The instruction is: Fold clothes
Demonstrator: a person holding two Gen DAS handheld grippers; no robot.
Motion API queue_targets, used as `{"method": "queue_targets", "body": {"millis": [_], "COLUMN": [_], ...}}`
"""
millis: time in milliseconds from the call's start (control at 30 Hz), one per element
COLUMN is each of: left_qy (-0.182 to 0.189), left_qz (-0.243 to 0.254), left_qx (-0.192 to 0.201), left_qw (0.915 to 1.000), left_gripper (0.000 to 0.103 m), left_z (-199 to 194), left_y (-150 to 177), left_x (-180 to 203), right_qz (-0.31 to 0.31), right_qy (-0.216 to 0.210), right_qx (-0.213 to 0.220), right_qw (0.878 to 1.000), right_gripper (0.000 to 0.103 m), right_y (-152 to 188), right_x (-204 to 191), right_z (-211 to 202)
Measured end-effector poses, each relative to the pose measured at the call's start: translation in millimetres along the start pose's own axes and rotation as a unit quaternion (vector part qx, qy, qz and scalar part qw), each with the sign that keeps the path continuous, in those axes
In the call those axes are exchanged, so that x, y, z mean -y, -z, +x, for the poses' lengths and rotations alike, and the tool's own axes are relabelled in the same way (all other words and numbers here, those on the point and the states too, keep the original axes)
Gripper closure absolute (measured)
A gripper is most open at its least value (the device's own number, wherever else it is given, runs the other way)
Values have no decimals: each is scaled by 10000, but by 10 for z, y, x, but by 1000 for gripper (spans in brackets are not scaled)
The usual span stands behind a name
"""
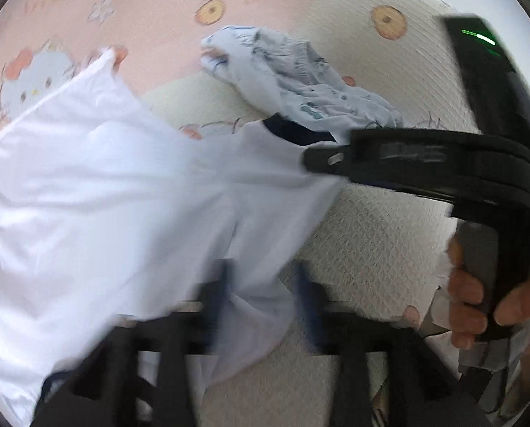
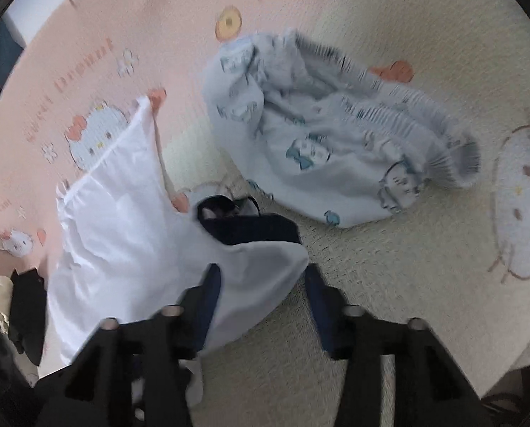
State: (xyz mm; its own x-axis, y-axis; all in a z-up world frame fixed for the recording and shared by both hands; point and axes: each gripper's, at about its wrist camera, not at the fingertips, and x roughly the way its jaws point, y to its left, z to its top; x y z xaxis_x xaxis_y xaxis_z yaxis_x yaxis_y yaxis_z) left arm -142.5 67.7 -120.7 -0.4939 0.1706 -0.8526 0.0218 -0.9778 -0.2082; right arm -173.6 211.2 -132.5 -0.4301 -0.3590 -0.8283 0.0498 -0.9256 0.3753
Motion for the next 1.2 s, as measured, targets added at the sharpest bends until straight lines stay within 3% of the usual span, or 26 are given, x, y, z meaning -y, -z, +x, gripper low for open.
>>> {"method": "queue_targets", "body": {"millis": [133, 367, 500, 767, 867, 1200], "left_qy": [-111, -478, -629, -939, -997, -1267], "left_qz": [-360, -159, 3, 11, -206, -1296], "left_qx": [97, 306, 434, 366, 344, 385], "left_qw": [9992, 9983, 9971, 9949, 9942, 9827], "left_gripper": [30, 30, 30, 30, 30, 30], "left_z": [62, -20, -347, -467, -543, -763], "left_y": [-80, -127, 96, 261, 318, 472], "left_x": [-144, -139, -232, -587, -807, -1728], "right_qz": [135, 166, 92, -523, -760, -1276], "right_qy": [-170, -99, -97, 93, 239, -12], "right_qx": [271, 419, 393, 283, 210, -129], "right_qw": [9994, 9989, 9991, 9982, 9966, 9917], "right_gripper": [45, 42, 42, 42, 42, 42], "right_y": [95, 286, 352, 449, 473, 652], "right_x": [-9, -193, -362, -833, -1001, -1408], "right_z": [-241, -424, -429, -273, -181, 23]}}
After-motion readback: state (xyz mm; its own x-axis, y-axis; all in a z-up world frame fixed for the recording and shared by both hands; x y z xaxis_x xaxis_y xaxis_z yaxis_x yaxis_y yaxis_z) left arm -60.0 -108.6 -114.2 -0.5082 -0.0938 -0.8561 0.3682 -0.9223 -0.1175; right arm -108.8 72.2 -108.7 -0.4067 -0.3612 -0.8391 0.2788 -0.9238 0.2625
